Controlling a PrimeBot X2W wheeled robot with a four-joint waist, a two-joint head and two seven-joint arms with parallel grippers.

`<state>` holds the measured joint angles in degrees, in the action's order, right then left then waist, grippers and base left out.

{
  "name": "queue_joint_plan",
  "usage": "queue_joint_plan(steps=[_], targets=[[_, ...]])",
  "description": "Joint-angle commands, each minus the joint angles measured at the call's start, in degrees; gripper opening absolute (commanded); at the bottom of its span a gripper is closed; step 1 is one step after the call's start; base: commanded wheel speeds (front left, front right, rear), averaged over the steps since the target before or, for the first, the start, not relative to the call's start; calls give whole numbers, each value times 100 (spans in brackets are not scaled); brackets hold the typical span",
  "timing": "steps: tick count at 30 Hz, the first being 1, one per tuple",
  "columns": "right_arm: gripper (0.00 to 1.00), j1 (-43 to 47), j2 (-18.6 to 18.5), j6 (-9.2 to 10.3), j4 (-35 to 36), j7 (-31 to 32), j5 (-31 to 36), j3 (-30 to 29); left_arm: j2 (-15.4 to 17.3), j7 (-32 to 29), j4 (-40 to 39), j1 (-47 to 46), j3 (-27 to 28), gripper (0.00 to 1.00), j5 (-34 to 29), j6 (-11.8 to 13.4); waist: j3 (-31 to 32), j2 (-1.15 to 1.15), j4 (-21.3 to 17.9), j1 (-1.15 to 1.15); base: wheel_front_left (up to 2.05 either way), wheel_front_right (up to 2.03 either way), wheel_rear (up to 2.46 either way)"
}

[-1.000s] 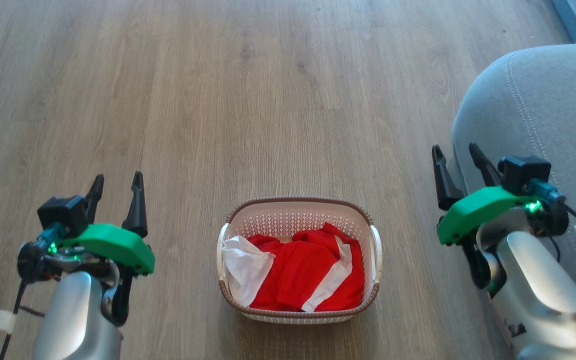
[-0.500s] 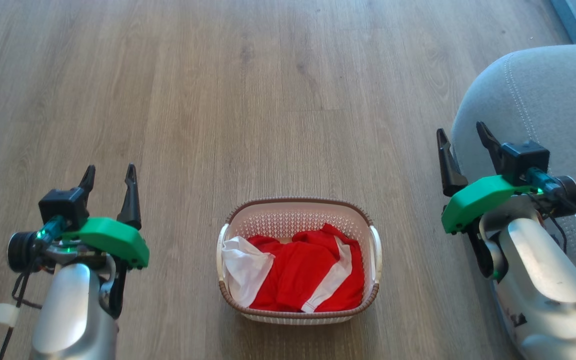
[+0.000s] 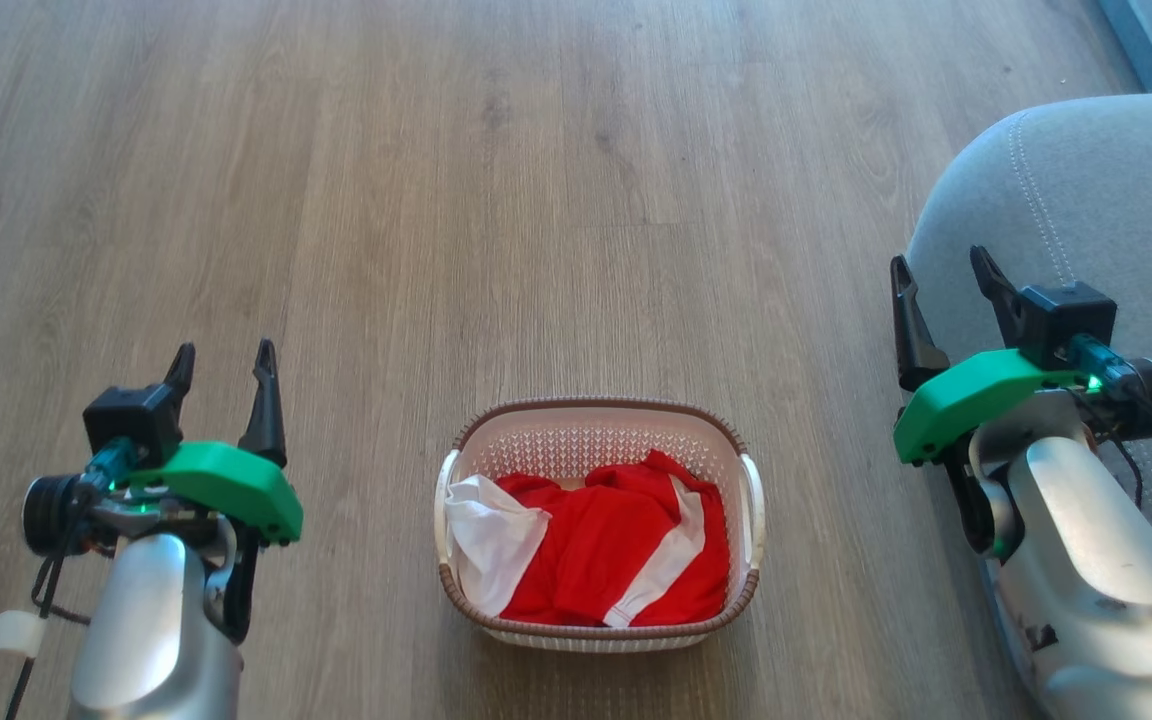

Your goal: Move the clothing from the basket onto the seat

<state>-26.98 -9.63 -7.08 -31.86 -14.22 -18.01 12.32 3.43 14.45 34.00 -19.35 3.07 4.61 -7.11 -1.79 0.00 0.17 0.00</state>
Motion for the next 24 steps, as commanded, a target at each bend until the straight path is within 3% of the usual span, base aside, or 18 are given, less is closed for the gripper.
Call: queue_joint_plan(steps=[1,11,24], targets=[[100,-154,5,-41,160,-78,-16,70,104,55,-148,-261,211,100,-41,-18,-1,0,-3,0,0,0,0],[100,-275,18,-41,356,-78,20,56,60,55,-175,-281,161,100,-37,-26,-268,0,-37,0,0,0,0],[100,-756,154,-41,1034,-78,189,-111,-10,55,-243,-528,-211,100,155,-35,-1365,0,-225,0,0,0,0]])
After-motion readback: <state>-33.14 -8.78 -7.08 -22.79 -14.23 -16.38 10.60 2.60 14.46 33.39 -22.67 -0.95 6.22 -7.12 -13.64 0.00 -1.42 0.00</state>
